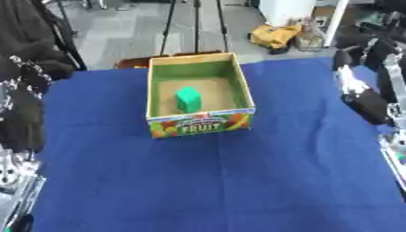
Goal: Pick up objects on the table and place them in the box.
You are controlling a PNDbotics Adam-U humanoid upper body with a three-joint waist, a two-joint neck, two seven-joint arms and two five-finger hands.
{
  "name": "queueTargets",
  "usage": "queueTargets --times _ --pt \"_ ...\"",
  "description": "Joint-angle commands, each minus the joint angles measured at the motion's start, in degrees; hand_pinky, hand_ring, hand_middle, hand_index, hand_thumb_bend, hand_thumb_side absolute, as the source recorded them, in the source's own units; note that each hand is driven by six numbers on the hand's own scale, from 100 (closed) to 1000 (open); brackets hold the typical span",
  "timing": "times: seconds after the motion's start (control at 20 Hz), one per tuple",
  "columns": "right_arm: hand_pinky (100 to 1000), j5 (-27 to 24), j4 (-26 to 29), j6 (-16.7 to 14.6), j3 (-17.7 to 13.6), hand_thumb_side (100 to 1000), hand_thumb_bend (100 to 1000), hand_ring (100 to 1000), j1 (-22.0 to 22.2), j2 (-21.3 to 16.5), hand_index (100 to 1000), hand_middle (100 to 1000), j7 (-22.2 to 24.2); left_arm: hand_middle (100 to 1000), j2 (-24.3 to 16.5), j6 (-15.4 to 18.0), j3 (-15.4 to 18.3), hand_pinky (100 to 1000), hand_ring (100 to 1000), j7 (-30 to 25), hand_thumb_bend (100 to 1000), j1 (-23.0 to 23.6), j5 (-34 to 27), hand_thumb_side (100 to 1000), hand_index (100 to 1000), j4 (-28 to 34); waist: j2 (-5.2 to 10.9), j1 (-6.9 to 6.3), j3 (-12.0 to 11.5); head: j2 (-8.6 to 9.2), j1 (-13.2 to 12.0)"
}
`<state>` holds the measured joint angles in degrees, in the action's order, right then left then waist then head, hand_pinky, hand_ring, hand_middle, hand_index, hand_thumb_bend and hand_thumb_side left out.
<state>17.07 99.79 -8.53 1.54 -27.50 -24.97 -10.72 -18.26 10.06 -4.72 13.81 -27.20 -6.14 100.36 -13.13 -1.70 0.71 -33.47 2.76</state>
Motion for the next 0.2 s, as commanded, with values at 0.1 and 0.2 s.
queueTargets --times 0.1,0.2 --pt "522 -4.24 2.96 2.03 -0.53 626 121 592 -0.17 -1.18 756 641 1.16 628 -0.75 0.09 0.33 669 609 0.10 624 -0.41 -0.45 988 770 0.68 0.63 -0.04 0.26 -0.84 -0.15" --pt "521 -6.07 3.28 2.39 -0.75 625 121 592 0.05 -1.30 756 641 1.68 628 -0.62 0.11 0.27 668 609 0.01 623 -0.29 -0.65 988 770 0.60 0.68 -0.03 0.23 -1.64 -0.42"
